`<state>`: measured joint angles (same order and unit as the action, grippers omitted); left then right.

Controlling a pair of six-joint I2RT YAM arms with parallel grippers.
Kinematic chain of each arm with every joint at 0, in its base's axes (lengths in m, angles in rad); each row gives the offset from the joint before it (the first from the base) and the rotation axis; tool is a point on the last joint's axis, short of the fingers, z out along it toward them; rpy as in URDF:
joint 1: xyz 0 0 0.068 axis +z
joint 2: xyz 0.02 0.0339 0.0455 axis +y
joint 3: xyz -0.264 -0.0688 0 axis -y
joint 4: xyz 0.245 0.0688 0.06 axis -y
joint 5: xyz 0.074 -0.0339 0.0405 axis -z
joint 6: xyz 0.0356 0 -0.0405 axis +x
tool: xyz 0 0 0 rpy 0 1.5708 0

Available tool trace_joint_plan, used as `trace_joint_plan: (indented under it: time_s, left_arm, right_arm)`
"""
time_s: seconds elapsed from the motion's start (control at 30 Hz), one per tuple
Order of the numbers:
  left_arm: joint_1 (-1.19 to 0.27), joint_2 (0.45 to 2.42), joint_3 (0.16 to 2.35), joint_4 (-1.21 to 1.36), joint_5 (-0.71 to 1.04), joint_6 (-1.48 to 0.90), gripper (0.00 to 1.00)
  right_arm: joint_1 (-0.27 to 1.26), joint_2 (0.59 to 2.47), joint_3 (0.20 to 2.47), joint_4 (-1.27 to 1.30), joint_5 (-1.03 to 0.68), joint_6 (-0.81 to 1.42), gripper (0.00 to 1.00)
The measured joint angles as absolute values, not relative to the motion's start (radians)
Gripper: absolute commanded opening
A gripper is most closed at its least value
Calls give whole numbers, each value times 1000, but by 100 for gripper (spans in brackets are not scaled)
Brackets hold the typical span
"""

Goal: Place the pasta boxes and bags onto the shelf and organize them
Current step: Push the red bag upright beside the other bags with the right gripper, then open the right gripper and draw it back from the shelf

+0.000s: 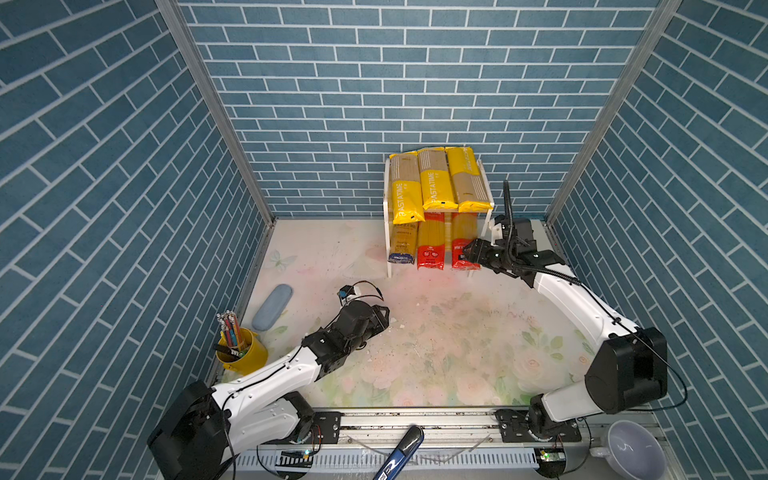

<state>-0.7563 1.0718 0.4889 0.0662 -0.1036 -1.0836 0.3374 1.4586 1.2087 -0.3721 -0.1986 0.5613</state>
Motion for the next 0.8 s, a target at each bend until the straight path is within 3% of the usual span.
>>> trace_joint_plan:
  time_s: [0.47,0.8]
  left_arm:
    - [-757,1078,489,68,-103,-1077,50]
    - [-757,1097,489,77,-94,-1076,50]
  right_arm:
    - [353,1277,977,-276,-180,738,75]
    - [363,1269,676,233,-194,1056,75]
